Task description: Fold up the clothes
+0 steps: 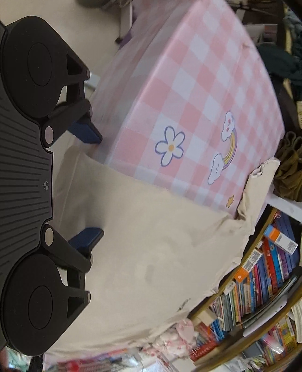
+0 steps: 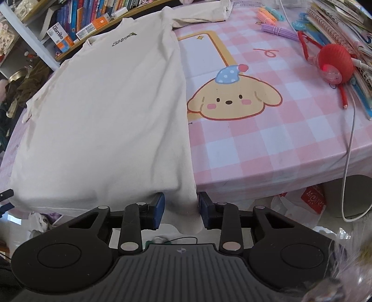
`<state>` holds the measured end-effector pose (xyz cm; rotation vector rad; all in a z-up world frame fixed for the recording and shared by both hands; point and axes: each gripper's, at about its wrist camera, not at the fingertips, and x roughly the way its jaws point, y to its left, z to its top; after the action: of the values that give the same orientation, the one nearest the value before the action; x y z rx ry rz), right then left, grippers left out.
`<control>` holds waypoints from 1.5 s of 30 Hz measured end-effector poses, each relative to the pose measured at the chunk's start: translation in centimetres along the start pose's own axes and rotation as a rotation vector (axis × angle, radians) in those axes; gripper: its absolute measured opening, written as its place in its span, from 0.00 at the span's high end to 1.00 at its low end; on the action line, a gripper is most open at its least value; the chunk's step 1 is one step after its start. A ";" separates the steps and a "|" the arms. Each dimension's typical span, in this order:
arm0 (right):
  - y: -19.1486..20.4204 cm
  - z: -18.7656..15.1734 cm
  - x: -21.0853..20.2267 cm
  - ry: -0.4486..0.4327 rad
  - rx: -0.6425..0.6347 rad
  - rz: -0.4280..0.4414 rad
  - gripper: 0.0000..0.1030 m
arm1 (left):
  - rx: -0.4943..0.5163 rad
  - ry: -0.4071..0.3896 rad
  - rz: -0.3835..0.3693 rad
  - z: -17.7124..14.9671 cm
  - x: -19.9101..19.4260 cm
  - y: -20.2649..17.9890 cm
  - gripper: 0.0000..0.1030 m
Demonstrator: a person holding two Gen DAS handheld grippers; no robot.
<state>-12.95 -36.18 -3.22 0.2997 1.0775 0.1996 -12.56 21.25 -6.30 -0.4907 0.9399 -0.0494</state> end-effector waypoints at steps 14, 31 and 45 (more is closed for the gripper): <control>-0.6 -0.7 -1.6 0.008 0.009 0.014 0.95 | 0.019 0.049 0.038 -0.1 -1.7 0.4 1.00; -1.2 -1.0 -1.6 0.011 0.005 -0.038 0.93 | 0.088 0.085 0.114 -1.2 -1.7 -0.8 0.92; 1.2 0.8 -4.4 -0.109 -0.050 -0.104 0.51 | 0.439 -0.138 0.197 0.9 -3.7 -12.2 0.24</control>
<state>-14.29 -36.45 1.16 0.2064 0.9760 0.1162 -11.96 11.67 2.16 0.0051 0.8077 -0.0413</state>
